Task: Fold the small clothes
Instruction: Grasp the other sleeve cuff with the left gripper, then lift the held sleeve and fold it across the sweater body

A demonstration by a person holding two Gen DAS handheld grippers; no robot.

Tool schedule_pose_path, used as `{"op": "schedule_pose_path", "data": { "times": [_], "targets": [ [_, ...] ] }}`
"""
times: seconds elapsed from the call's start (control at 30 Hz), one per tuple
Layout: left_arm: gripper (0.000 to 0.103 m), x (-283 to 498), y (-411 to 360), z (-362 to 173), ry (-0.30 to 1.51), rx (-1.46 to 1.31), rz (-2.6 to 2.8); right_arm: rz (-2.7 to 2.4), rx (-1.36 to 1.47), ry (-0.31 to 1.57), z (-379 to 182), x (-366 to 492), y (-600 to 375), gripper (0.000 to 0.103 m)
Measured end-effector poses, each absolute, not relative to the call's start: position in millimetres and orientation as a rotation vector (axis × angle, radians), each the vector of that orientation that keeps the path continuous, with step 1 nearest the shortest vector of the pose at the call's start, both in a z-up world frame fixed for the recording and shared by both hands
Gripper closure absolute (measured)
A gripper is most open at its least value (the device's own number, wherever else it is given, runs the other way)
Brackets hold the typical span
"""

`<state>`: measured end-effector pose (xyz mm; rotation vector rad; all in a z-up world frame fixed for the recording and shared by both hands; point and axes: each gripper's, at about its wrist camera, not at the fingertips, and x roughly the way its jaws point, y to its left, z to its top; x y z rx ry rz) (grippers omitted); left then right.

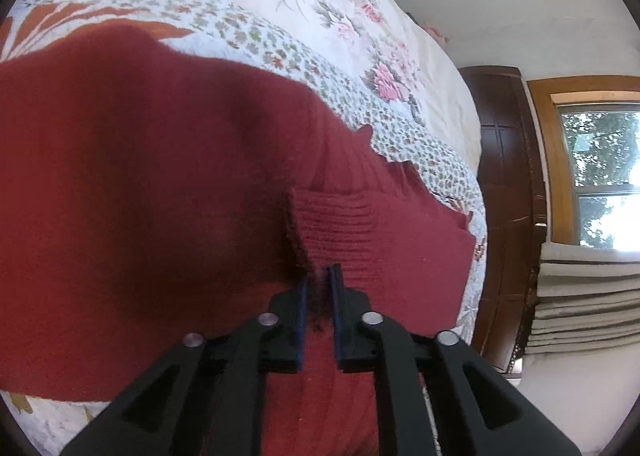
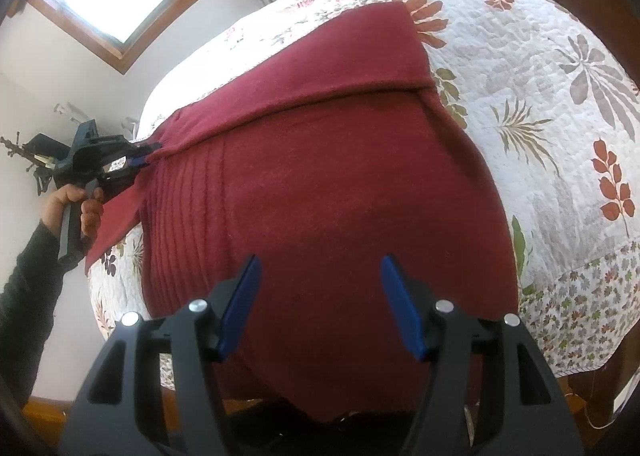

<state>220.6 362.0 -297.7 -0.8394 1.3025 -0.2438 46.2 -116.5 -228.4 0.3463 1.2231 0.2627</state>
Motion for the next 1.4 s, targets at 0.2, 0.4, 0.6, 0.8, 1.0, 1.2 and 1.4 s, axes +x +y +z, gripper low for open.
{"op": "schedule_pose_path", "data": {
  "times": [0.2, 0.4, 0.6, 0.8, 1.0, 1.2, 1.4],
  "targets": [
    [0.061, 209, 364, -246, 1.174, -0.755, -0.189, 0.264, 0.353, 1.227, -231, 47, -119, 0.041],
    [0.051, 225, 314, -261, 1.198, -0.741, -0.282, 0.317, 0.317, 1.217, -223, 53, -103, 0.041],
    [0.052, 216, 340, -294, 1.216, -0.823, -0.211, 0.317, 0.307, 1.198, -211, 56, -105, 0.039],
    [0.033, 161, 425, -283, 1.089, -0.963, -0.071, 0.330, 0.285, 1.235, -217, 65, -96, 0.039],
    [0.010, 54, 543, -259, 0.850, -1.099, 0.170, 0.430, 0.212, 1.251, -214, 77, -49, 0.039],
    [0.010, -68, 660, -284, 0.630, -1.414, 0.421, 0.542, 0.108, 1.258, -208, 80, 6, 0.039],
    [0.010, -89, 692, -321, 0.624, -1.507, 0.476, 0.582, 0.073, 1.252, -202, 77, 34, 0.038]
  ]
}}
